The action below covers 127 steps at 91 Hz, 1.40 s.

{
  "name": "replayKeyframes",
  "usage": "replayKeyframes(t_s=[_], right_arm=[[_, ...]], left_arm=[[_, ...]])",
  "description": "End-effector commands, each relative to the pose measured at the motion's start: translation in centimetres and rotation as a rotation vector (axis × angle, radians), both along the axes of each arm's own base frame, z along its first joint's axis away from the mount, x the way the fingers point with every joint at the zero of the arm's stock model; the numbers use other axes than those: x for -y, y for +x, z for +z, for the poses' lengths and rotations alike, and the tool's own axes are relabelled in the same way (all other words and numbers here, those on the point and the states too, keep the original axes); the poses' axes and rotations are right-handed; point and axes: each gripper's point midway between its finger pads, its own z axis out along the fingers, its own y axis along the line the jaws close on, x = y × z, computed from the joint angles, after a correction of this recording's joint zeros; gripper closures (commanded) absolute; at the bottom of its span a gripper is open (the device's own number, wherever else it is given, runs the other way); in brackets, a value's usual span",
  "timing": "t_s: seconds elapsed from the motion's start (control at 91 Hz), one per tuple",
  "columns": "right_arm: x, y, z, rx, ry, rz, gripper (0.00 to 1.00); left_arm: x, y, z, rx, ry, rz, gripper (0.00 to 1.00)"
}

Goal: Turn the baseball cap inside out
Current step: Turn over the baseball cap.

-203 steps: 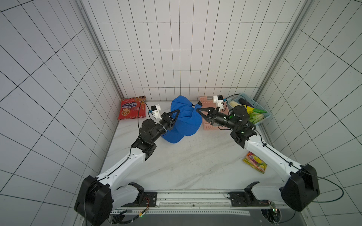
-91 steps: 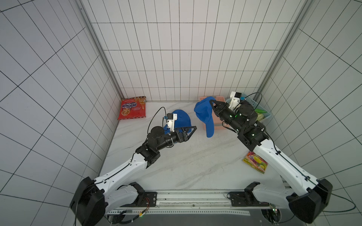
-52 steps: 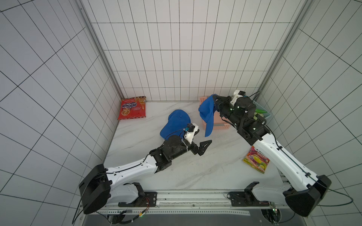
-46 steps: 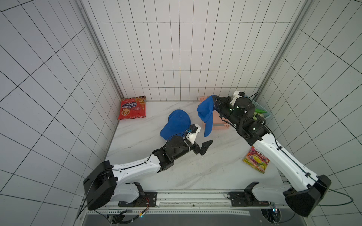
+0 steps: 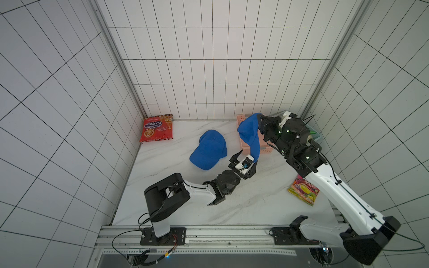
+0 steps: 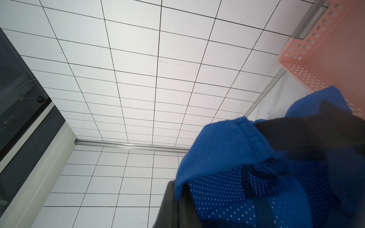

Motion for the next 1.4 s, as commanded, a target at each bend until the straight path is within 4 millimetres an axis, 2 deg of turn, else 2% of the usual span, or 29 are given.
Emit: replayKeyframes(t_s=[0.0,0.198,0.297,0.352,0.429,0.55,0.649,0.66,0.682,0.759,0.857,0.967,1.11,1.264,1.385], right_arm=[[2.4,-0.4,0.4,0.005,0.028,-0.066,1.0],[3.8,-0.2,-0.8,-0.028,0.036,-0.072,1.0],[3.9,-0.1,-1.9,-0.06,0.045,-0.064,1.0],[4.0,0.0,-2.8,-0.085,0.052,-0.059,1.0],[4.2,-0.1,-4.1,-0.114,0.046,-0.056,1.0],[4.9,-0.8,-6.4,-0.16,-0.026,-0.06,1.0],[5.8,-1.7,-8.2,-0.172,-0.171,-0.056,0.76],[5.9,-1.8,-8.5,-0.174,-0.193,-0.055,0.74],[6.2,-2.1,-9.0,-0.184,-0.236,-0.053,0.68],[7.5,-3.1,-10.9,-0.22,-0.379,-0.048,0.51],[8.5,-4.1,-12.6,-0.256,-0.499,-0.001,0.45],[7.2,-4.3,-13.3,-0.238,-0.531,0.146,0.37],[3.6,-4.6,-12.9,-0.111,-0.57,0.464,0.32],[-0.3,-6.0,-12.3,-0.053,-0.448,0.746,0.28],[-2.3,-6.6,-12.2,-0.07,-0.331,0.838,0.27]], left_arm=[[-2.7,1.1,3.8,0.085,-0.099,0.147,0.4],[-3.1,1.6,4.6,0.047,-0.128,0.116,0.63],[-2.8,1.4,5.3,0.036,-0.14,0.029,0.72],[-3.1,1.7,5.8,0.034,-0.125,0.024,0.81],[-4.3,2.4,6.4,0.054,-0.088,0.065,0.99],[-6.6,3.4,6.5,0.04,0.017,0.03,1.0],[-8.4,3.4,6.2,-0.034,0.151,-0.055,1.0],[-9.0,3.5,6.9,-0.038,0.154,-0.045,1.0],[-9.3,3.5,6.0,-0.061,0.214,-0.056,1.0],[-11.0,3.3,5.4,-0.073,0.362,-0.067,1.0],[-13.4,3.1,4.4,-0.041,0.527,-0.024,1.0],[-15.0,2.1,3.1,-0.033,0.659,-0.04,1.0],[-15.5,0.5,2.2,0.004,0.772,-0.088,1.0],[-15.7,-0.8,2.4,0.071,0.815,-0.118,1.0],[-15.4,-1.0,2.8,0.092,0.82,-0.135,1.0]])
